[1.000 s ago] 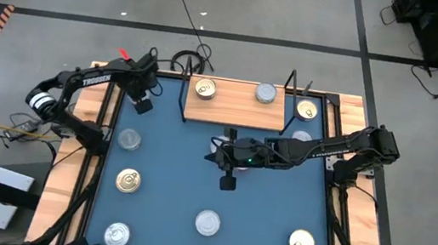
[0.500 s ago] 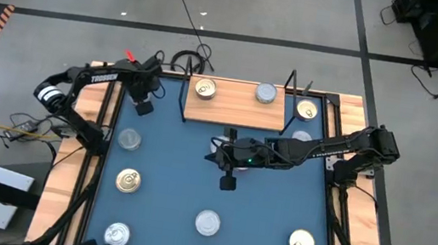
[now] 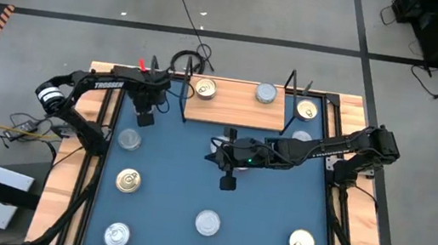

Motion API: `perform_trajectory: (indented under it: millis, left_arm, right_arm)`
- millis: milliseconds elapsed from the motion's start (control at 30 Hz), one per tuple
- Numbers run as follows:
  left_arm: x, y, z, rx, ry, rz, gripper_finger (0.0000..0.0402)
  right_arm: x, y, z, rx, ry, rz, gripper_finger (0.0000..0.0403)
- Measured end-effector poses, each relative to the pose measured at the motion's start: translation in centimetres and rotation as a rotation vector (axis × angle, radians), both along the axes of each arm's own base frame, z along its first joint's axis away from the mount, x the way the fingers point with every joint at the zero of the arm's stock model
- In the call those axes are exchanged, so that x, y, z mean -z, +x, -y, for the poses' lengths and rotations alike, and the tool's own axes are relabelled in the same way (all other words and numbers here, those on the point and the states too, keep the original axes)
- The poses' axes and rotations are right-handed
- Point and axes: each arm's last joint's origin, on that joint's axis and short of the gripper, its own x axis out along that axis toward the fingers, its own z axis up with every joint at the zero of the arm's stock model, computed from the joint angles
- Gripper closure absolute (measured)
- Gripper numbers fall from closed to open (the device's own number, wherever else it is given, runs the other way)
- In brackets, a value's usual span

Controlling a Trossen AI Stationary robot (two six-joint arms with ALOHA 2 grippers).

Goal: Stack canned seafood by type on shelf
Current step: Put the red tuna can on the shelf

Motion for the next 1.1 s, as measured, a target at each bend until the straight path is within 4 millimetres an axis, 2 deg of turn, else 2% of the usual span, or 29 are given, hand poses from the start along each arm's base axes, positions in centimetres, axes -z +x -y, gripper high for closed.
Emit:
perform_trajectory:
  millis: [367,900,1100]
  left_arm:
    - [0.1,1.4,2.4,0.118,-0.036,-0.041,0.04]
    - [0.1,3.4,5.7,0.262,-0.069,-0.014,0.04]
    - [0.1,3.3,5.5,0.205,-0.041,-0.031,0.04]
  right_arm:
    - [0.0,0.0,0.0,0.0,0.0,0.0,0.0398]
    - [0.0,0.0,0.0,0.0,0.0,0.0,0.0398]
    - [0.0,0.0,0.0,0.0,0.0,0.0,0.0398]
